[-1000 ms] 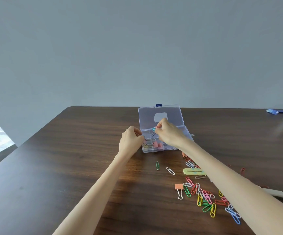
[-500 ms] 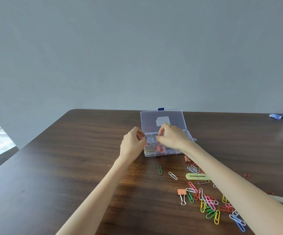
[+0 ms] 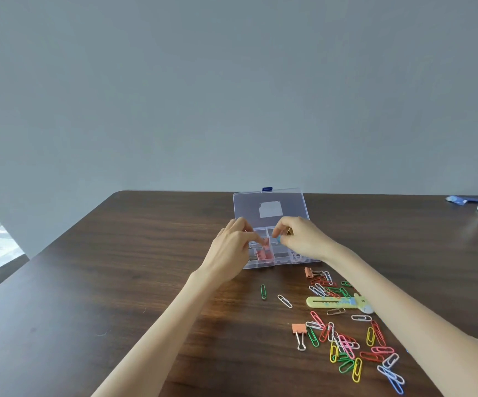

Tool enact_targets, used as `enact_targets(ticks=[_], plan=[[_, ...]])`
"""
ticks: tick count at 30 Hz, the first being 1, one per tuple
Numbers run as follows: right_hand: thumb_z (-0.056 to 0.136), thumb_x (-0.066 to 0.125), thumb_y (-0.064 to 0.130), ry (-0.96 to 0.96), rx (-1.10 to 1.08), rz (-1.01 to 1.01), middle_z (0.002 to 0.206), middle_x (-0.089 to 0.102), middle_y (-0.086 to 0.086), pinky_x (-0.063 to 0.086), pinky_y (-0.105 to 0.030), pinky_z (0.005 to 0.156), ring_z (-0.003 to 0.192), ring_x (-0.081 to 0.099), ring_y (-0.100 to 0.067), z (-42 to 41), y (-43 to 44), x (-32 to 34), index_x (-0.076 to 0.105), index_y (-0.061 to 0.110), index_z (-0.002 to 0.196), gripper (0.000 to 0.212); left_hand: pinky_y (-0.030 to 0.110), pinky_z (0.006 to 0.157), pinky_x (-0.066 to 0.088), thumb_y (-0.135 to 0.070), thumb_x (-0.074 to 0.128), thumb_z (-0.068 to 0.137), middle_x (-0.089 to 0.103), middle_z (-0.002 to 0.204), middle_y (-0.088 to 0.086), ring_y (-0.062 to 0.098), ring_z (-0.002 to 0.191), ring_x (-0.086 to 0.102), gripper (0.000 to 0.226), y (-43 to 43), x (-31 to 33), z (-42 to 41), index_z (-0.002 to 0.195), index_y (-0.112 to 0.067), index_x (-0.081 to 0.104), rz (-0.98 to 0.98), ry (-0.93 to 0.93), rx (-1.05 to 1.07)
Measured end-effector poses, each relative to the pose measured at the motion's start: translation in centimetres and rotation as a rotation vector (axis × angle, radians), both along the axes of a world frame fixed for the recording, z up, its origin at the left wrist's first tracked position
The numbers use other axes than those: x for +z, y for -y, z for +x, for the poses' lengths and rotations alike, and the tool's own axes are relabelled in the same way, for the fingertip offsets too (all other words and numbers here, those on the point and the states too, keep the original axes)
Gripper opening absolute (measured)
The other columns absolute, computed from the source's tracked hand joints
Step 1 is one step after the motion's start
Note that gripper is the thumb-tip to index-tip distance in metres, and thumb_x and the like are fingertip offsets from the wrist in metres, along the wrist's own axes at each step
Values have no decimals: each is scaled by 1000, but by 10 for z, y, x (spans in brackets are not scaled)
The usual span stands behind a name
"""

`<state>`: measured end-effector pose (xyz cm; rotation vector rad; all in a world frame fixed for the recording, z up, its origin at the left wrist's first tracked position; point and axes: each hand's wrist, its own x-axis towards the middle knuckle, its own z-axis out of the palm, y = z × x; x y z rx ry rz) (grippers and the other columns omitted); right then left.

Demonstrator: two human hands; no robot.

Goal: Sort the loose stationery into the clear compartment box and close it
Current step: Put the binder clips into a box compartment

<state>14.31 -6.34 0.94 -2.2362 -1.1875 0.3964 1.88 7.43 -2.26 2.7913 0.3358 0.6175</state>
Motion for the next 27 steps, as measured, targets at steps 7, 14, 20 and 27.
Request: enact_targets(ticks=[7, 14, 20, 27], plan=[[91, 60, 19, 247, -38, 73, 106, 63, 0, 31, -14, 53, 80, 57, -12, -15, -12, -12, 67, 19, 97, 10, 28, 68, 40, -20, 56, 89, 56, 96, -4, 17, 94, 53, 14, -1, 1, -6, 96, -19, 69, -28, 59, 315], [87, 65, 14, 245, -42, 127, 103, 66, -1, 32, -15, 54, 78, 56, -13, -18, -15, -13, 65, 18, 87, 4, 28, 67, 40, -29, 65, 87, 60, 96, -3, 22, 85, 60, 15, 2, 5, -2, 91, -20, 76, -169, 16, 357], [88, 63, 10, 133, -118, 250, 91, 67, 2, 38, -20, 59, 79, 59, -14, -12, -20, -7, 66, 16, 86, 7, 31, 73, 46, -29, 64, 88, 60, 95, -2, 19, 87, 59, 11, -4, 9, 0, 89, -20, 71, -317, 53, 337], [87, 65, 11, 61, -110, 173, 91, 69, -3, 40, -22, 63, 77, 58, -12, -7, -31, -8, 69, 14, 87, 5, 30, 78, 37, -28, 59, 89, 51, 109, 3, 21, 110, 41, 19, -7, 5, 2, 95, -15, 72, -383, -41, 400]])
